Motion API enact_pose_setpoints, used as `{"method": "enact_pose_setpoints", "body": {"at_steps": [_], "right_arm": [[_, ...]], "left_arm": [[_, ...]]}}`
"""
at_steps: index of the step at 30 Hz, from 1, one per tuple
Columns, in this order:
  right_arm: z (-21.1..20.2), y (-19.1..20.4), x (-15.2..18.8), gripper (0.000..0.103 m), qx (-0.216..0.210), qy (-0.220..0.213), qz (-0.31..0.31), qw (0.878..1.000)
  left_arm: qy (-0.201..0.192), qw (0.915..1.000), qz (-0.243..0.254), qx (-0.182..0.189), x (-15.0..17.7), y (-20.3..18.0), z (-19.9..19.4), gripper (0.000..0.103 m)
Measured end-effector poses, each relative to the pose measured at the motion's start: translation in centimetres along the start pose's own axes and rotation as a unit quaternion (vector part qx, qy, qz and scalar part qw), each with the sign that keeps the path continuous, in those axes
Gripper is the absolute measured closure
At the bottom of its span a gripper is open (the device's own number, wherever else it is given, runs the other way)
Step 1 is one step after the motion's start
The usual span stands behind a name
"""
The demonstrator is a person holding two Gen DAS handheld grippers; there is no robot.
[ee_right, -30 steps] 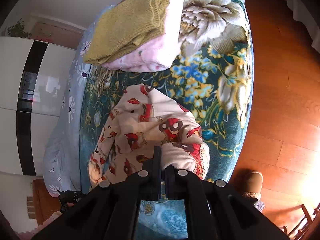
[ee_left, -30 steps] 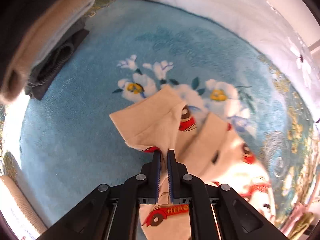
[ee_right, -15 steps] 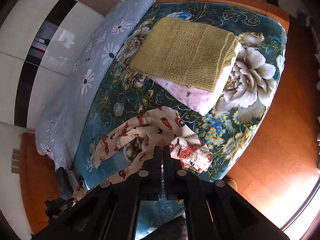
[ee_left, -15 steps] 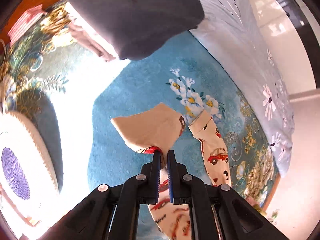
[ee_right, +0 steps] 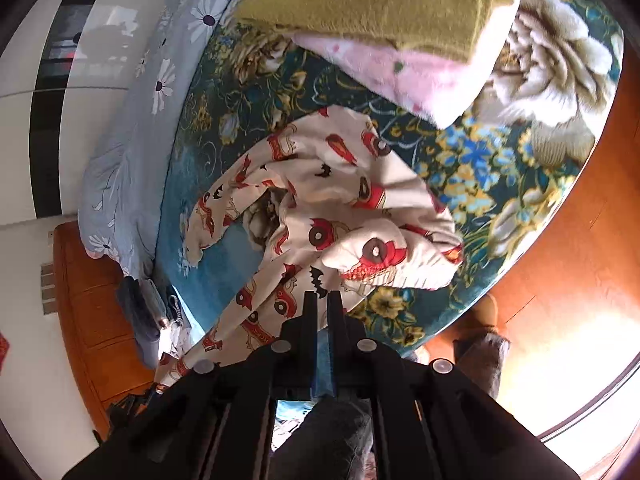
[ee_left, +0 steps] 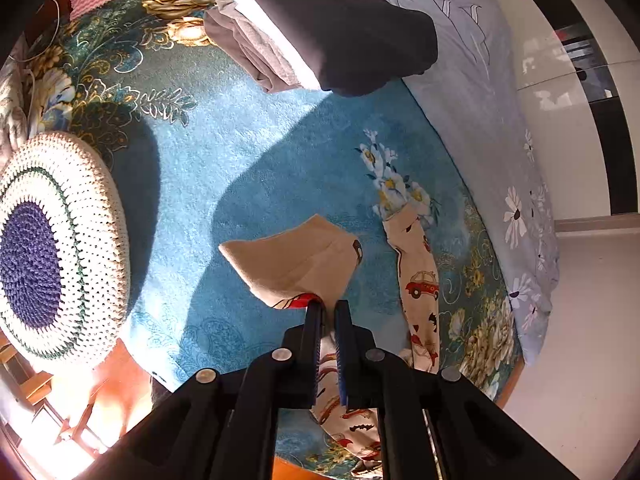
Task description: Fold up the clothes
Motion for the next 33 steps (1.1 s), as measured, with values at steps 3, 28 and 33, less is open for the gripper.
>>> {"method": "enact_pose_setpoints", "body": {"at_steps": [3, 28, 33], "right_arm": [[3.5, -1.1, 1.5, 0.042, -0.018, 0.020, 0.066, 0.997], [6.0, -5.8, -3.4, 0.095, 0.115, -0.033, 0.197, 0.973], [4.6, -5.7, -6.0, 0.097, 0.126, 0.002, 0.115, 0.985]], "left_arm": [[0.026, 0.9996, 0.010, -0.007, -0.7, -0.5, 1.4, 0.096], [0.095, 0.9939, -0.020, -0.052, -2.4, -2.2, 6.8, 0.096], [0.028, 0.9945, -0.097, -0.026, 0.2, -2.0, 3.7, 0.096]]}}
Point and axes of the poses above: each gripper's, at about its wrist camera, not at the fingertips, and z roughly the way its jaws point, y to its left, x to its underside, the point moved 2 cm from there along z, roughly the way its jaws point, and after that the axes turned 8 degrees about -y, right-handed, at the moved point
